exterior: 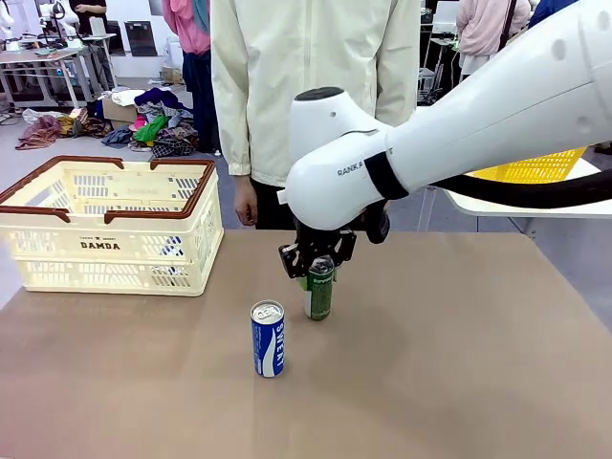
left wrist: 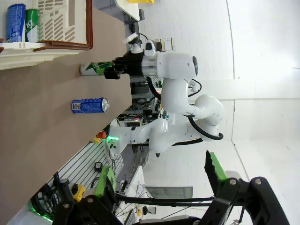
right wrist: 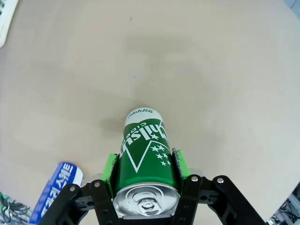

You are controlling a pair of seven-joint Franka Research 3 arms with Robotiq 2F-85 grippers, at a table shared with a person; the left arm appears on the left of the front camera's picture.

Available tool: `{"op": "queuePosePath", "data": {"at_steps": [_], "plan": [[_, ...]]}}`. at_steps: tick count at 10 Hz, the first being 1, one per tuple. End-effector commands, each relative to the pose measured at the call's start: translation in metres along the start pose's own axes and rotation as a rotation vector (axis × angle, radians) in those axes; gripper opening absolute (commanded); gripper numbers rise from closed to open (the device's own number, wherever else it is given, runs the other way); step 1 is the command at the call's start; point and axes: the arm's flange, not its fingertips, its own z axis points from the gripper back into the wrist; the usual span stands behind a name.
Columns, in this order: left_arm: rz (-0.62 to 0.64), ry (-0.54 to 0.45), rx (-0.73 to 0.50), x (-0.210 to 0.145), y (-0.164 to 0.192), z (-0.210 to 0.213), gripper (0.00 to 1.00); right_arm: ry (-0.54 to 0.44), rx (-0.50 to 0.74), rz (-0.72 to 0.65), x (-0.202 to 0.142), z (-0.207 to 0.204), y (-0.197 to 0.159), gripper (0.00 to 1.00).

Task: Place the drinks into the Shopping basket.
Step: Pick up one drink and place it into the Shopping basket.

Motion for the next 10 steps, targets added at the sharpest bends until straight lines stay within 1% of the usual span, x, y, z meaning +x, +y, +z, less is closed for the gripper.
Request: {"op": "queuePosePath", "data": {"at_steps": [1,3,4,5,6,8,10], "plan": [[0.005,-0.011,-0.013,0.0,-0.002,0.0,1.0,-0.018,-0.024,-0.028,0.023,-0.003,0.014,0.0],[0.005,-0.011,-0.013,0.0,-0.002,0.0,1.0,-0.006,-0.035,-0.032,0.025,-0.003,0.014,0.0],[0.005,-0.011,-0.013,0.0,-0.002,0.0,1.0,0.009,-0.034,-0.03,0.026,-0.004,0.013,0.36],[0.005,-0.011,-0.013,0.0,-0.002,0.0,1.0,0.018,-0.044,-0.018,0.025,-0.006,0.012,0.95],[0.005,-0.011,-0.013,0.0,-0.002,0.0,1.0,0.027,-0.047,-0.016,0.025,-0.006,0.012,1.0],[0.005,-0.011,-0.013,0.0,-0.002,0.0,1.0,0.039,-0.039,-0.026,0.026,-0.006,0.005,1.0],[0.005,-0.011,-0.013,0.0,-0.002,0.0,1.0,0.012,0.007,-0.031,0.026,0.008,-0.005,1.0]]}}
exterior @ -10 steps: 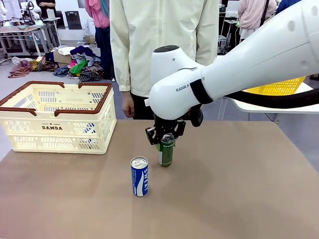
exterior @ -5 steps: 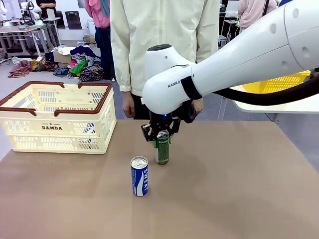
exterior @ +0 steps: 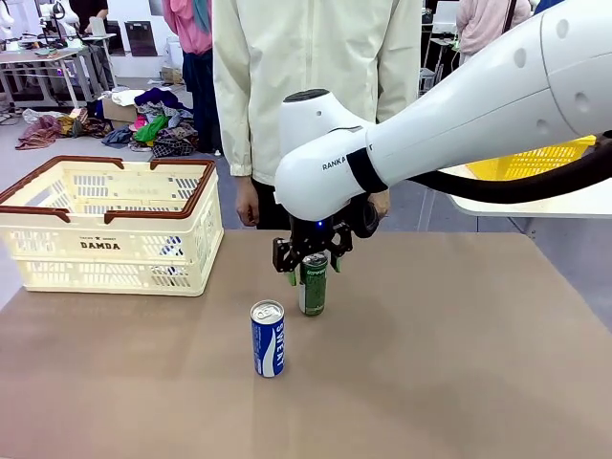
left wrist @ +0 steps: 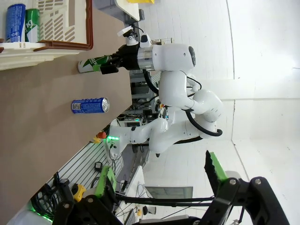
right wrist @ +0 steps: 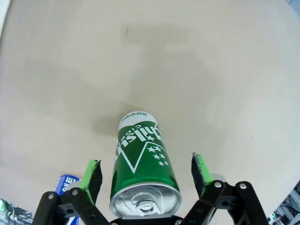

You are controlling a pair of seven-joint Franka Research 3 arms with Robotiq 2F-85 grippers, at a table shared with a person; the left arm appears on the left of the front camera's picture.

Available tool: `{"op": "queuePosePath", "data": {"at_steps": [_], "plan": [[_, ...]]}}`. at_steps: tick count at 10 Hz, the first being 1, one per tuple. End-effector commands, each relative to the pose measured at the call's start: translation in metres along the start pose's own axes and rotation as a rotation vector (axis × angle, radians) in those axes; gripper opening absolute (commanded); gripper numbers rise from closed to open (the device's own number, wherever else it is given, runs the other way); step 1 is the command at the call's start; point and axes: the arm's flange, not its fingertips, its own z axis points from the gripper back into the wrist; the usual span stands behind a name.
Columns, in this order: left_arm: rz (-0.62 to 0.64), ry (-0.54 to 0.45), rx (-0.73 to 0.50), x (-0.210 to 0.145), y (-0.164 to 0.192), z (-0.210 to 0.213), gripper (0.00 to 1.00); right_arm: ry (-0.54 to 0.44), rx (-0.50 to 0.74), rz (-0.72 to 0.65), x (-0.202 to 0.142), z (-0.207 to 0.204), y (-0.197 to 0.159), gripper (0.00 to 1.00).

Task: Place the drinks into the Shopping basket.
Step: Pick up one drink and place it into the Shopping basket.

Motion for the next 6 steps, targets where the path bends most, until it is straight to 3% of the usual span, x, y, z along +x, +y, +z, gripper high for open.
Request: {"op": "queuePosePath", "data": {"at_steps": [1,4,5,6], "plan": [[0.005,-0.011,-0.013,0.0,-0.002,0.0,1.0,-0.038,0.027,-0.016,0.003,0.027,-0.009,1.0],[0.005,-0.011,-0.013,0.0,-0.002,0.0,1.0,-0.138,0.054,-0.083,-0.005,0.129,-0.053,1.0],[0.005,-0.011,-0.013,0.0,-0.002,0.0,1.0,-0.131,0.076,-0.135,-0.018,0.151,-0.083,1.0],[0.005,-0.011,-0.013,0.0,-0.002,0.0,1.0,-0.038,0.134,-0.21,-0.032,0.157,-0.126,1.0]]}}
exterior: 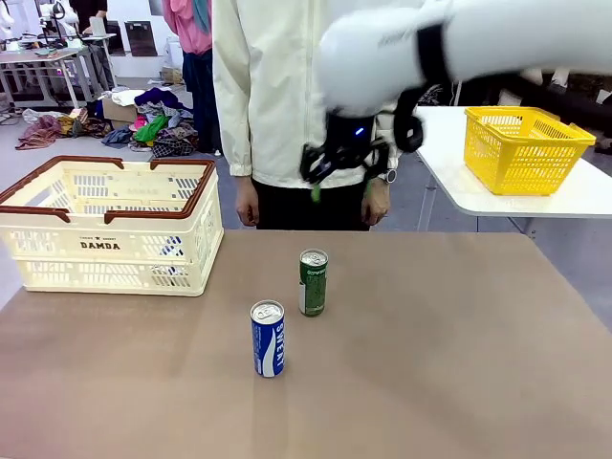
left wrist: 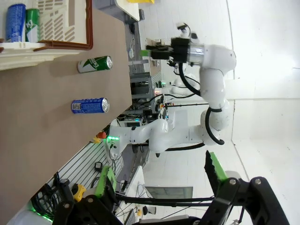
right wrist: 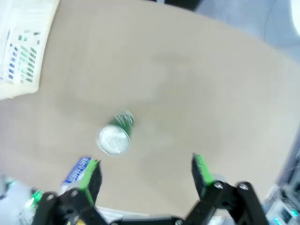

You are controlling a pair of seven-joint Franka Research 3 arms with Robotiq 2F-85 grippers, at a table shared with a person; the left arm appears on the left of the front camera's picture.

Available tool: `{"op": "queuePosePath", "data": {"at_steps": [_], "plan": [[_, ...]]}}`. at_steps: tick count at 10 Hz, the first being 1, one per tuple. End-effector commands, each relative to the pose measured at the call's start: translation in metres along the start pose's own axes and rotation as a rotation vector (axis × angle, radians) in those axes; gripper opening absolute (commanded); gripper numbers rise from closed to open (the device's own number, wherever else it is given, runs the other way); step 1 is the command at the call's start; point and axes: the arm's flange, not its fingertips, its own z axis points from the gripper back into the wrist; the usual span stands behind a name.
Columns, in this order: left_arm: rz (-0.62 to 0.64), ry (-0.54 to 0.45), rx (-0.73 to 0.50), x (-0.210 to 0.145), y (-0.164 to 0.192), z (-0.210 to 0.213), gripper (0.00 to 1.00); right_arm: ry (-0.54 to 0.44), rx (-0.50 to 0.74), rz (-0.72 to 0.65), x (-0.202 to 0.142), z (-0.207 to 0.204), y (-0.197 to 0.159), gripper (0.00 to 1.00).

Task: Place the drinks into the Shopping basket.
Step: Pick up one drink and place it into the Shopping basket.

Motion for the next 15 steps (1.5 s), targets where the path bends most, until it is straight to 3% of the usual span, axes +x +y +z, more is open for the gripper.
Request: {"op": "queuePosePath", "data": {"at_steps": [1,2,4,6,8,10,11,15], "plan": [[0.005,-0.01,-0.013,0.0,-0.003,0.0,1.0,0.177,0.173,-0.079,-0.022,0.003,-0.093,1.0],[0.005,-0.01,-0.013,0.0,-0.003,0.0,1.0,0.25,0.359,-0.165,-0.039,0.006,-0.161,1.0],[0.005,-0.01,-0.013,0.0,-0.003,0.0,1.0,0.272,0.647,-0.426,-0.072,0.008,-0.282,1.0],[0.005,-0.01,-0.013,0.0,-0.003,0.0,1.0,0.318,1.022,-0.571,-0.108,0.003,-0.394,1.0],[0.005,-0.01,-0.013,0.0,-0.003,0.0,1.0,0.299,1.235,-0.657,-0.144,-0.005,-0.461,1.0],[0.005,-0.01,-0.013,0.0,-0.003,0.0,1.0,0.184,1.304,-0.619,-0.168,-0.026,-0.483,1.0],[0.005,-0.01,-0.013,0.0,-0.003,0.0,1.0,0.32,1.19,-0.674,-0.174,-0.012,-0.482,1.0],[0.001,-0.002,0.0,0.0,0.0,0.001,1.0,0.32,1.19,-0.674,-0.174,-0.012,-0.482,1.0]]}}
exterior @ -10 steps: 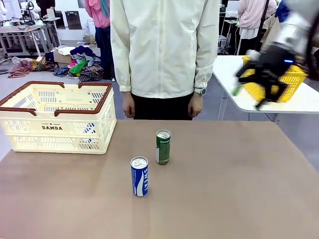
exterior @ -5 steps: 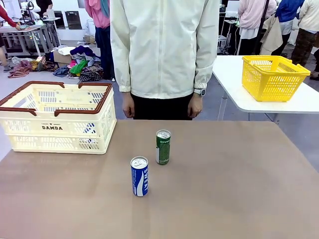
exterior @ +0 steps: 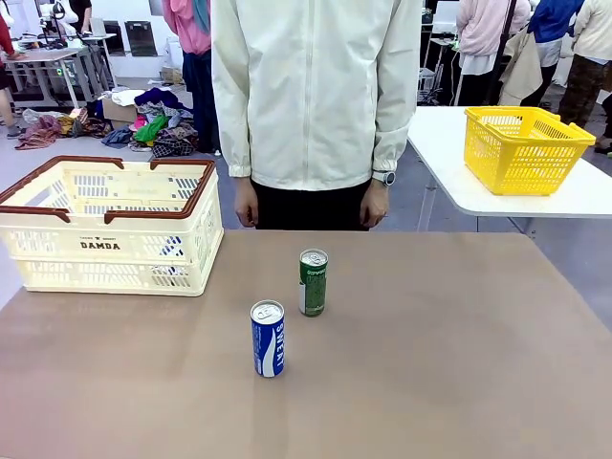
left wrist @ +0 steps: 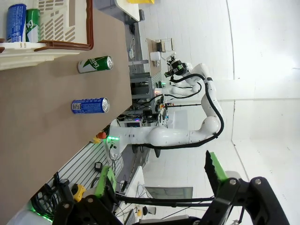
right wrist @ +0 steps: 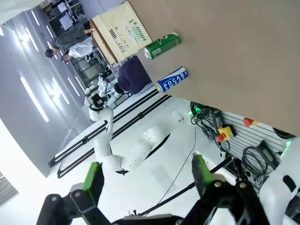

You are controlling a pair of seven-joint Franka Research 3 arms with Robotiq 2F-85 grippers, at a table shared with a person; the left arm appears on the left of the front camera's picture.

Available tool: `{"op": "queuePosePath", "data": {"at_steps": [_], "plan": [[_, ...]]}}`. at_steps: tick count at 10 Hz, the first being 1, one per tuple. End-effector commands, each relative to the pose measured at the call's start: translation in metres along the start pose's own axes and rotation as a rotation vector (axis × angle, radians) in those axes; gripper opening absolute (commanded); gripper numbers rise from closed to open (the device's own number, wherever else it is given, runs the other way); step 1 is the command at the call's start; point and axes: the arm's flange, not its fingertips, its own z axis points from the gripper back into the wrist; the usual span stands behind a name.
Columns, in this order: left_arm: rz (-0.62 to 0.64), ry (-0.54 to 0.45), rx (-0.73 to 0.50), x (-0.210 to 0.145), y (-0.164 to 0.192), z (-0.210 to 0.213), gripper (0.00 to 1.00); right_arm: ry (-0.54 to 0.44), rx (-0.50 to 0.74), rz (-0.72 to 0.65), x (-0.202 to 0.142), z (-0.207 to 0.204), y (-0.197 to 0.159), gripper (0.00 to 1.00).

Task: Place the drinks into the Shopping basket.
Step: Pick up one drink and place it into the Shopping basket.

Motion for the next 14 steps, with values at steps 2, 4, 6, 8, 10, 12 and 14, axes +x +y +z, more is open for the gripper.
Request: {"op": "queuePosePath", "data": {"at_steps": [2,4,6,8,10,12,14], "plan": [[0.246,-0.079,0.045,-0.003,-0.072,0.0,1.0,-0.015,-0.019,-0.017,-0.004,0.004,0.003,1.0],[0.241,0.174,0.463,0.062,-0.144,-0.085,1.0,-0.015,-0.019,-0.017,-0.004,0.004,0.003,1.0],[0.205,0.404,0.684,0.111,-0.18,-0.182,1.0,-0.015,-0.019,-0.017,-0.004,0.004,0.003,1.0],[0.152,0.527,0.924,0.129,-0.18,-0.294,1.0,-0.015,-0.019,-0.017,-0.004,0.004,0.003,1.0],[0.058,0.48,1.21,0.11,-0.161,-0.399,1.0,-0.015,-0.019,-0.017,-0.004,0.004,0.003,1.0],[-0.048,0.409,1.354,0.072,-0.136,-0.471,1.0,-0.015,-0.019,-0.017,-0.004,0.004,0.003,1.0],[-0.036,0.515,1.293,0.086,-0.141,-0.464,1.0,-0.015,-0.019,-0.017,-0.004,0.004,0.003,1.0]]}}
